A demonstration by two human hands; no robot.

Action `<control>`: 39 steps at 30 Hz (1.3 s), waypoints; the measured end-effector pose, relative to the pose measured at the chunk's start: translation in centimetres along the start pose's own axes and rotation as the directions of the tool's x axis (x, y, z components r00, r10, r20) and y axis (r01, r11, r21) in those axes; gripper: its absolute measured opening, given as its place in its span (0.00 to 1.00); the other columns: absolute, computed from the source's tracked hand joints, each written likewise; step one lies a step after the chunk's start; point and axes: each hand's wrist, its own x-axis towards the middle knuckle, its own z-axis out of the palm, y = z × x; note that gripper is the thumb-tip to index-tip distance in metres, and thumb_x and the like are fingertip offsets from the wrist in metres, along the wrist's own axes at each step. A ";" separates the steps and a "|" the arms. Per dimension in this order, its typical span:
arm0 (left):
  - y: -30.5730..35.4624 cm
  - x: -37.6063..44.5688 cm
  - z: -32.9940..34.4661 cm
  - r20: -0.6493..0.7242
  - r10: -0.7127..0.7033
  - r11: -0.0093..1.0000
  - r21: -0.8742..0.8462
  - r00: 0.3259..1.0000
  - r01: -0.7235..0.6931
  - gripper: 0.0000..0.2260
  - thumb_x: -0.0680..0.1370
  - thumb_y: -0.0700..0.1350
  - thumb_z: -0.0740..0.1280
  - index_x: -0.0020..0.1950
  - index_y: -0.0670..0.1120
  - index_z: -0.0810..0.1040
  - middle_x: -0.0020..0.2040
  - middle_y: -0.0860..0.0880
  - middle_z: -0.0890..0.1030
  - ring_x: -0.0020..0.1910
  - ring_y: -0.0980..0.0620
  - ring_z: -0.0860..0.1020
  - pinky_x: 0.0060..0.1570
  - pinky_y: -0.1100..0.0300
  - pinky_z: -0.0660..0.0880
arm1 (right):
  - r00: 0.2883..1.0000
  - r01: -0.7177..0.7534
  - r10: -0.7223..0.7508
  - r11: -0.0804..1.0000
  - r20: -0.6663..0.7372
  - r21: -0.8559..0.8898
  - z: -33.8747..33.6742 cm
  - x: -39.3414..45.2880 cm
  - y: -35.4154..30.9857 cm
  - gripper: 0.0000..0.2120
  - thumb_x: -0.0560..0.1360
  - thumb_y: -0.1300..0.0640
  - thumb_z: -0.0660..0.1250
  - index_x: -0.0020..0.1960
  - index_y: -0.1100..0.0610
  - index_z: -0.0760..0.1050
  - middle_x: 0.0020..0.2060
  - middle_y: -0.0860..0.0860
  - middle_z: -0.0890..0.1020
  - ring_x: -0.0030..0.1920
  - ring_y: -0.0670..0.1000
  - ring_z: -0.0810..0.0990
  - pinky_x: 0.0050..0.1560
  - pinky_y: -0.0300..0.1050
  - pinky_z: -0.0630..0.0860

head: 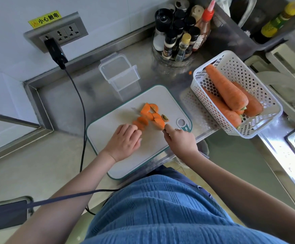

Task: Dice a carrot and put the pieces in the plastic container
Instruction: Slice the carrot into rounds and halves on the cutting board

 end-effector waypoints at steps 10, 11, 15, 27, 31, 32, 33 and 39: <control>-0.9 -2.4 1.2 0.250 -0.200 0.977 -0.016 0.947 0.211 0.08 0.72 0.40 0.65 0.48 0.42 0.68 0.44 0.43 0.74 0.44 0.45 0.70 0.36 0.52 0.76 | 0.988 0.013 -0.052 0.966 0.146 0.257 0.5 -0.8 -4.8 0.14 0.83 0.48 0.50 0.54 0.58 0.66 0.32 0.56 0.70 0.33 0.61 0.73 0.31 0.46 0.63; -1.0 -2.3 1.1 0.260 -0.217 0.972 -0.029 0.941 0.232 0.11 0.70 0.39 0.69 0.47 0.42 0.69 0.43 0.43 0.74 0.43 0.45 0.69 0.35 0.52 0.75 | 0.985 0.016 -0.060 0.966 0.162 0.257 0.5 -0.8 -5.1 0.14 0.83 0.48 0.50 0.55 0.58 0.66 0.32 0.57 0.71 0.34 0.61 0.74 0.32 0.47 0.63; -1.3 -2.4 1.0 0.280 -0.196 0.974 -0.052 0.940 0.219 0.09 0.70 0.39 0.68 0.46 0.41 0.70 0.40 0.42 0.74 0.43 0.45 0.69 0.33 0.51 0.76 | 0.972 0.042 -0.091 0.974 0.215 0.224 0.9 -0.7 -6.0 0.15 0.83 0.48 0.48 0.57 0.58 0.65 0.36 0.59 0.76 0.36 0.62 0.76 0.32 0.47 0.64; -1.2 -2.2 0.3 0.269 -0.201 0.968 -0.096 0.942 0.234 0.22 0.83 0.49 0.38 0.48 0.42 0.69 0.40 0.41 0.76 0.40 0.42 0.75 0.35 0.53 0.76 | 0.943 0.080 -0.115 0.989 0.313 0.123 1.0 -0.5 -6.5 0.15 0.84 0.50 0.48 0.61 0.59 0.64 0.35 0.55 0.71 0.34 0.58 0.71 0.34 0.47 0.65; -1.1 -2.2 0.2 0.254 -0.197 0.966 -0.112 0.947 0.231 0.17 0.83 0.46 0.42 0.49 0.42 0.68 0.41 0.41 0.76 0.41 0.43 0.74 0.35 0.53 0.77 | 0.941 0.091 -0.120 0.990 0.316 0.105 1.1 -0.5 -6.5 0.15 0.84 0.49 0.47 0.61 0.58 0.64 0.34 0.55 0.71 0.33 0.57 0.70 0.34 0.47 0.67; -1.2 -2.2 0.2 0.246 -0.192 0.966 -0.125 0.950 0.227 0.17 0.83 0.46 0.42 0.49 0.42 0.68 0.41 0.41 0.76 0.41 0.43 0.75 0.35 0.54 0.77 | 0.940 0.093 -0.121 0.991 0.319 0.101 1.1 -0.5 -6.5 0.15 0.84 0.49 0.47 0.61 0.58 0.64 0.34 0.55 0.71 0.33 0.57 0.71 0.34 0.48 0.67; -1.2 -2.2 0.1 0.254 -0.191 0.965 -0.126 0.948 0.228 0.17 0.83 0.46 0.42 0.49 0.42 0.68 0.41 0.41 0.76 0.41 0.42 0.75 0.35 0.54 0.77 | 0.939 0.094 -0.121 0.991 0.321 0.101 1.1 -0.5 -6.5 0.15 0.84 0.49 0.47 0.60 0.58 0.64 0.34 0.55 0.71 0.33 0.57 0.71 0.34 0.48 0.68; -1.5 -2.1 0.2 0.277 -0.184 0.958 -0.164 0.943 0.236 0.14 0.82 0.44 0.47 0.49 0.41 0.69 0.41 0.40 0.76 0.41 0.41 0.76 0.36 0.53 0.78 | 0.939 0.085 -0.119 0.989 0.322 0.119 1.3 -0.3 -6.6 0.13 0.84 0.51 0.48 0.60 0.58 0.63 0.32 0.53 0.69 0.33 0.56 0.70 0.34 0.47 0.68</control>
